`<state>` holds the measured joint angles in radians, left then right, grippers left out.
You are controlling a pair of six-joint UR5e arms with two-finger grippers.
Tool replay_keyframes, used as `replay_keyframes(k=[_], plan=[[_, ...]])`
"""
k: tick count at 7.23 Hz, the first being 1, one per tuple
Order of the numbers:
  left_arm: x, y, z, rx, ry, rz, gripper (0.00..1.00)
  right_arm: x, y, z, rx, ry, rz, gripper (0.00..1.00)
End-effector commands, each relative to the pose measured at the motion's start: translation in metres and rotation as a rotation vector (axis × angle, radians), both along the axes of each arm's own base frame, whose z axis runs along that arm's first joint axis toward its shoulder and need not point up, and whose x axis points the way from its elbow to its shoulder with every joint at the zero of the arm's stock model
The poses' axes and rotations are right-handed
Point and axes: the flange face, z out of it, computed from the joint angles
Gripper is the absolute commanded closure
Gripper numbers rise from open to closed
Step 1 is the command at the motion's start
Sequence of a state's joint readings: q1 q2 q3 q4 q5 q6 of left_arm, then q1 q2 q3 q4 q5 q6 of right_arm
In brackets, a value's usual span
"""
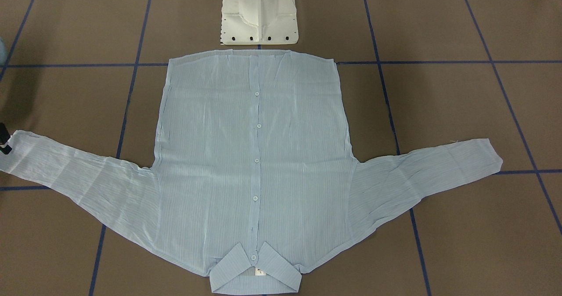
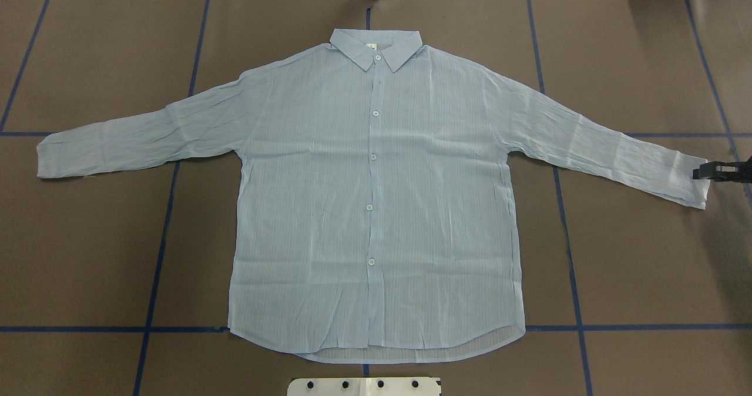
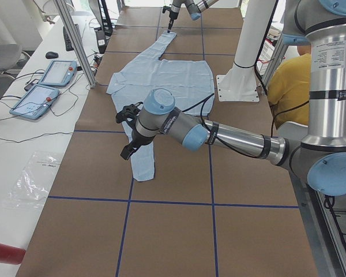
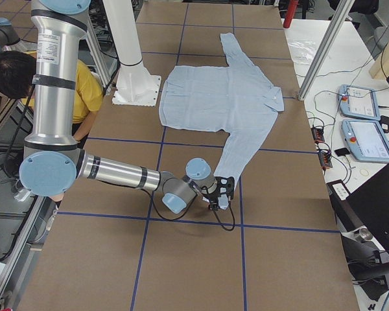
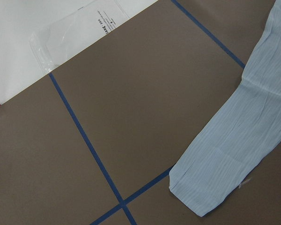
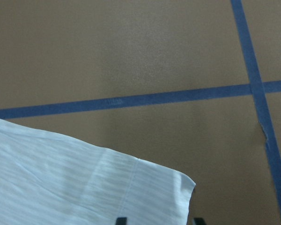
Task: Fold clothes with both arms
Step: 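Lower the right gripper onto the sleeve cuff nearest it and grasp it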
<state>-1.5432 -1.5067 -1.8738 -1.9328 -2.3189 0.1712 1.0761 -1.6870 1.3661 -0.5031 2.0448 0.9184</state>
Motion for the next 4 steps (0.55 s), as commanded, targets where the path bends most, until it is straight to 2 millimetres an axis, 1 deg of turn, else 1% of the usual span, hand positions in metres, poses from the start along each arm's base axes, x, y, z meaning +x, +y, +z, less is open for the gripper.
replay_keyframes(k=[1, 3, 4], plan=[[-0.0001, 0.0001, -0.0002, 0.001, -0.001, 0.0, 0.0, -0.0021, -0.0003, 0.0001, 0.003, 0.005, 0.0, 0.71], [-0.0001, 0.0001, -0.0002, 0.001, -0.001, 0.0, 0.0, -0.0056, -0.0025, -0.0016, 0.01, 0.006, -0.007, 0.87], [-0.0001, 0.0, 0.0006, -0.001, -0.001, 0.0, 0.0, -0.0064, -0.0026, -0.0013, 0.014, 0.012, -0.005, 0.9]])
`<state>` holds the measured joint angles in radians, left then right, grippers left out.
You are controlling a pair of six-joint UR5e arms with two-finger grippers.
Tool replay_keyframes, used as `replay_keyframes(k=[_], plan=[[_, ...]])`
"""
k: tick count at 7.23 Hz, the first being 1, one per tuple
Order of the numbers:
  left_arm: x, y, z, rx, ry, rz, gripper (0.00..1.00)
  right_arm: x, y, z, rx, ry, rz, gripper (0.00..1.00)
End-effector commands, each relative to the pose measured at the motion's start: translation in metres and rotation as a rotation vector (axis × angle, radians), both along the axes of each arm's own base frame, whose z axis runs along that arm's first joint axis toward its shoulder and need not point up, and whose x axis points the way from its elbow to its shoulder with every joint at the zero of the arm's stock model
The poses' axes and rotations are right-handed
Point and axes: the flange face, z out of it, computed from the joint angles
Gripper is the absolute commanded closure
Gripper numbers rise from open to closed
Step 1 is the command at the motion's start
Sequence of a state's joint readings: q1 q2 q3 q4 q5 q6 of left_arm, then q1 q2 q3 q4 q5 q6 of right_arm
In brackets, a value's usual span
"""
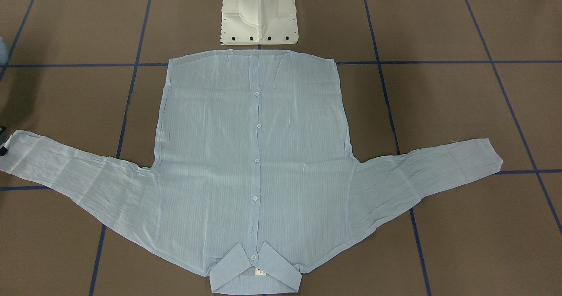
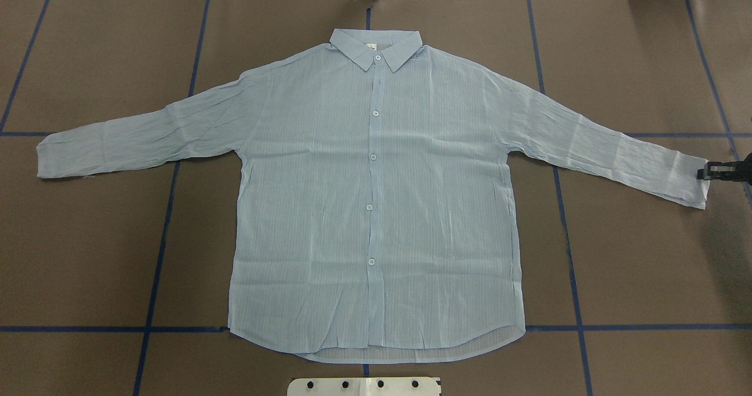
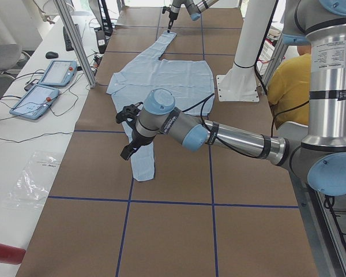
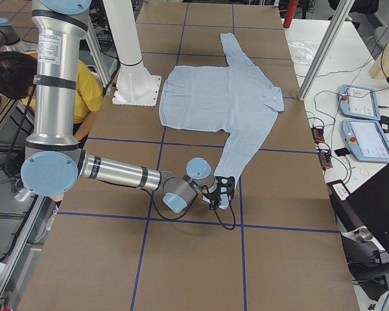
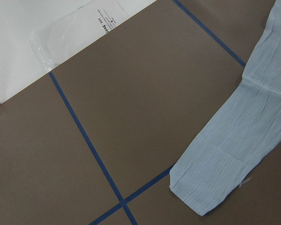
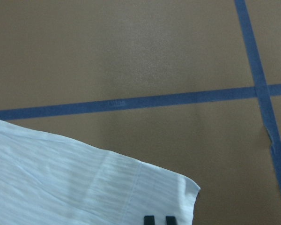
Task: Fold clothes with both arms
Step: 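Lower the right gripper onto the sleeve cuff nearest it and grasp it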
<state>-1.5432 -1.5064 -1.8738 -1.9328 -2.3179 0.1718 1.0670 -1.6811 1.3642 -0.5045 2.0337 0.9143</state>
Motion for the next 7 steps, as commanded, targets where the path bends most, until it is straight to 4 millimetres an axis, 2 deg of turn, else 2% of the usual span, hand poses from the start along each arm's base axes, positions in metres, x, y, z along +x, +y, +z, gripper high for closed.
replay_keyframes(k=[1, 2, 3, 4, 7], plan=[[0.0, -0.0001, 0.0004, -0.001, 0.0, 0.0, 0.0, -0.0009, 0.0007, 0.0005, 0.006, 0.007, -0.003, 0.93], [0.0, -0.0001, 0.0004, -0.001, 0.0, 0.0, 0.0, 0.0006, 0.0021, -0.0005, 0.009, 0.007, -0.003, 0.86], [0.0, -0.0001, 0.0004, -0.001, 0.0, 0.0, 0.0, -0.0008, -0.0005, -0.0017, 0.014, 0.007, -0.005, 0.46], [0.0, -0.0001, 0.0004, -0.001, 0.0, 0.0, 0.0, 0.0012, 0.0004, 0.0027, 0.018, 0.024, -0.001, 0.4], [0.0, 0.0004, 0.0011, -0.002, 0.0, 0.0, 0.0, 0.0037, -0.0027, 0.0062, 0.02, 0.056, 0.026, 0.39]])
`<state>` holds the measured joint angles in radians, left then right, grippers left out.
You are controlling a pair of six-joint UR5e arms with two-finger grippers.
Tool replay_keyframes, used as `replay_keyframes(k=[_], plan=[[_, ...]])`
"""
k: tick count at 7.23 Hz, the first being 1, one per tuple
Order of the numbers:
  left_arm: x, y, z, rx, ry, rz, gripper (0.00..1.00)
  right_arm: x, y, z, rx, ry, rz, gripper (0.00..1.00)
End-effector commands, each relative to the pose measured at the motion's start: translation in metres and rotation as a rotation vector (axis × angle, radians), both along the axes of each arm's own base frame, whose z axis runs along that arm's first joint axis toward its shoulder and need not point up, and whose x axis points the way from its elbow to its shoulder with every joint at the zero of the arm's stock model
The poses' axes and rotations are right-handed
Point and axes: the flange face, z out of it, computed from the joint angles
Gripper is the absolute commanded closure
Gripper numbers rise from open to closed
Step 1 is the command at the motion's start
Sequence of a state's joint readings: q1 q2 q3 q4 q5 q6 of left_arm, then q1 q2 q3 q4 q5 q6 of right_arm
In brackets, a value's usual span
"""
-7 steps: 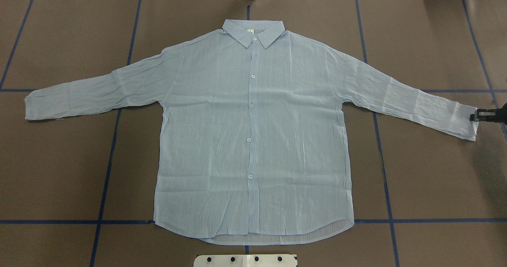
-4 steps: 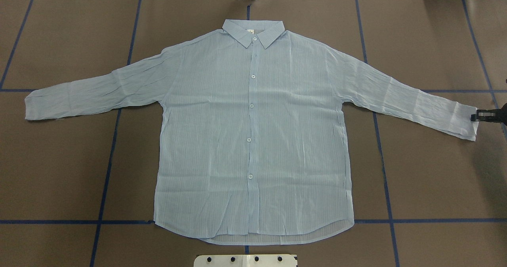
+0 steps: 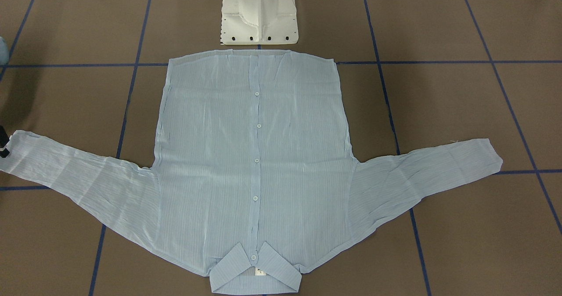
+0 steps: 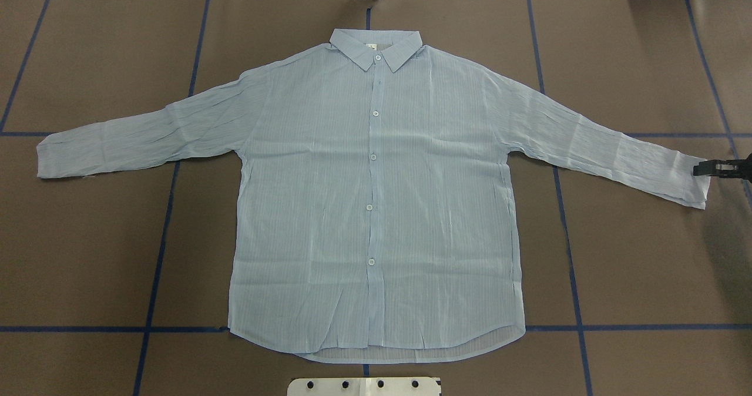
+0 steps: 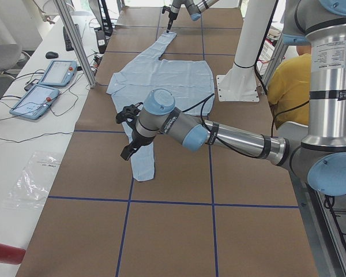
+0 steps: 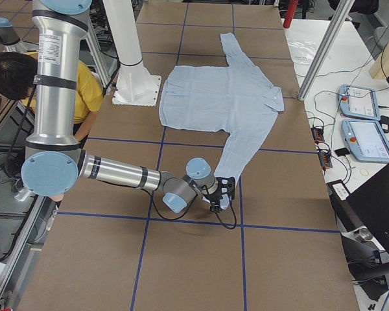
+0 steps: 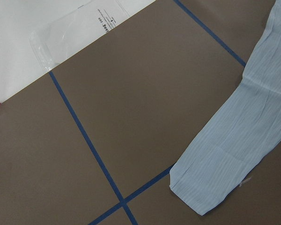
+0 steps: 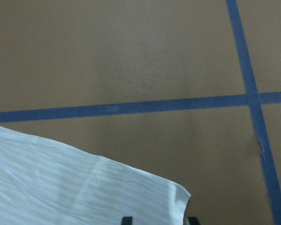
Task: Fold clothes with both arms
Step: 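Lower the right gripper onto the sleeve cuff nearest it and grasp it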
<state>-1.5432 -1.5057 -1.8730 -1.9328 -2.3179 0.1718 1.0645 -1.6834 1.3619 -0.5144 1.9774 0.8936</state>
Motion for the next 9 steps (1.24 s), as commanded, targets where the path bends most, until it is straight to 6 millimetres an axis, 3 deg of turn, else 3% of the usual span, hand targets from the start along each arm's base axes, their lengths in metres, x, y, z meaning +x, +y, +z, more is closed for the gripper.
replay_keyframes(k=[1, 4, 7, 9], plan=[[0.0, 0.0003, 0.0004, -0.001, 0.0, 0.0, 0.0, -0.001, -0.0019, -0.0005, 0.0, 0.004, 0.006, 0.42], [-0.0007, 0.0004, 0.0004, -0.001, 0.0, -0.002, 0.0, -0.0025, -0.0032, -0.0019, -0.001, 0.0, 0.009, 0.56], [-0.0007, 0.0001, 0.0019, -0.004, 0.0, -0.002, 0.0, -0.0029, -0.0023, 0.0004, -0.001, 0.0, 0.007, 0.56], [-0.0007, 0.0001, 0.0019, -0.004, 0.0, -0.002, 0.0, -0.0036, -0.0021, 0.0002, -0.001, -0.001, 0.007, 0.71]])
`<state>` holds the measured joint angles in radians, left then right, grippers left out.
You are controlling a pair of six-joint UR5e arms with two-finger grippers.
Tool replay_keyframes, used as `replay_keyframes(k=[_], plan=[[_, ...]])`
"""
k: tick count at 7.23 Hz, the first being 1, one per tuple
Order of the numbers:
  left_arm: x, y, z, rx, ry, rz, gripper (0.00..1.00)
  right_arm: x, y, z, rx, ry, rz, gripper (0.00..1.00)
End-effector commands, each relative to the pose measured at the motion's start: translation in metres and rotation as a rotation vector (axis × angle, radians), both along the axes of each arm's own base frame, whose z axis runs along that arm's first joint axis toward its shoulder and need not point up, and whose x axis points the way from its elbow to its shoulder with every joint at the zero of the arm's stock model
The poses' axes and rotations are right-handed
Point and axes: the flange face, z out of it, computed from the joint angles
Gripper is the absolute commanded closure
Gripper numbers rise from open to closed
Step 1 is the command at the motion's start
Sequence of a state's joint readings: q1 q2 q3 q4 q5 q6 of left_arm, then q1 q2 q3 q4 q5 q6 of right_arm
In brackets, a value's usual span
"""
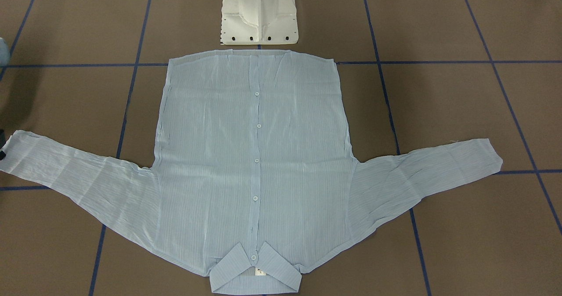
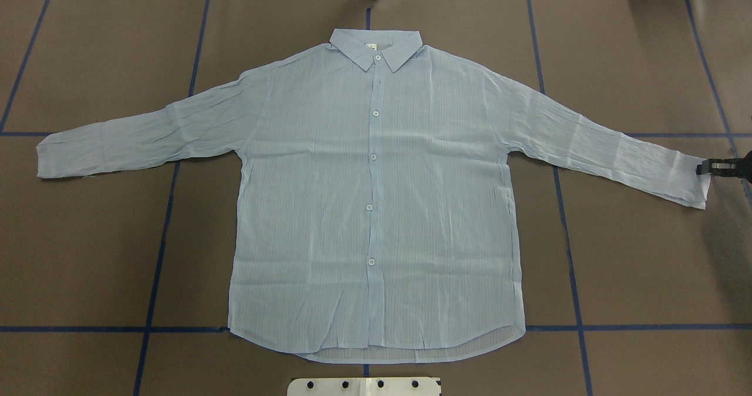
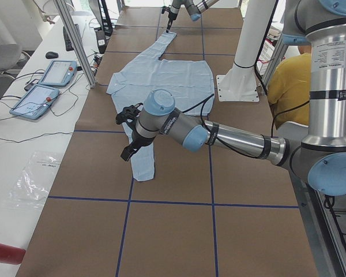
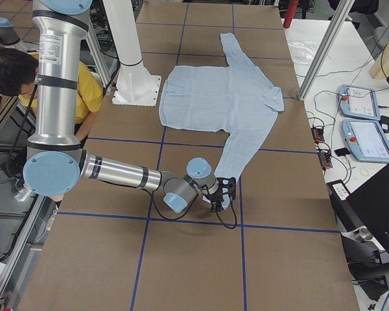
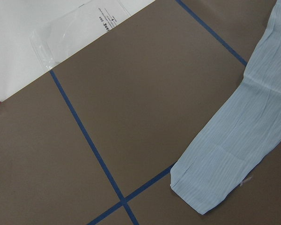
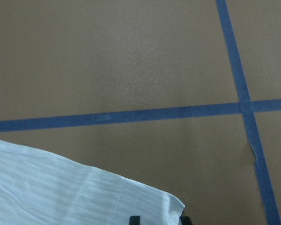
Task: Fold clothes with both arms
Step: 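Lower the right gripper onto the sleeve cuff nearest it and grasp it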
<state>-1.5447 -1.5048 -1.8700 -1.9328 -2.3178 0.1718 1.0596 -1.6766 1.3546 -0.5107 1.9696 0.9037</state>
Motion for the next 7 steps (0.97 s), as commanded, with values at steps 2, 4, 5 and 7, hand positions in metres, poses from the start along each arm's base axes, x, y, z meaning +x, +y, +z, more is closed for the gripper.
replay_keyframes(k=[2, 4, 5, 7], plan=[[0.0, 0.0, 0.0, 0.0, 0.0, 0.0, 0.0, -0.001, 0.0, -0.001, 0.001, -0.004, 0.002, 1.0], [0.0, 0.0, 0.0, 0.0, 0.0, 0.0, 0.0, -0.004, -0.005, -0.022, 0.032, -0.028, -0.004, 1.0], [0.0, 0.0, 0.0, 0.0, 0.0, 0.0, 0.0, 0.006, -0.014, -0.049, 0.072, -0.05, 0.022, 1.0], [0.0, 0.0, 0.0, 0.0, 0.0, 0.0, 0.0, 0.019, -0.03, -0.121, 0.134, -0.082, 0.06, 1.0]])
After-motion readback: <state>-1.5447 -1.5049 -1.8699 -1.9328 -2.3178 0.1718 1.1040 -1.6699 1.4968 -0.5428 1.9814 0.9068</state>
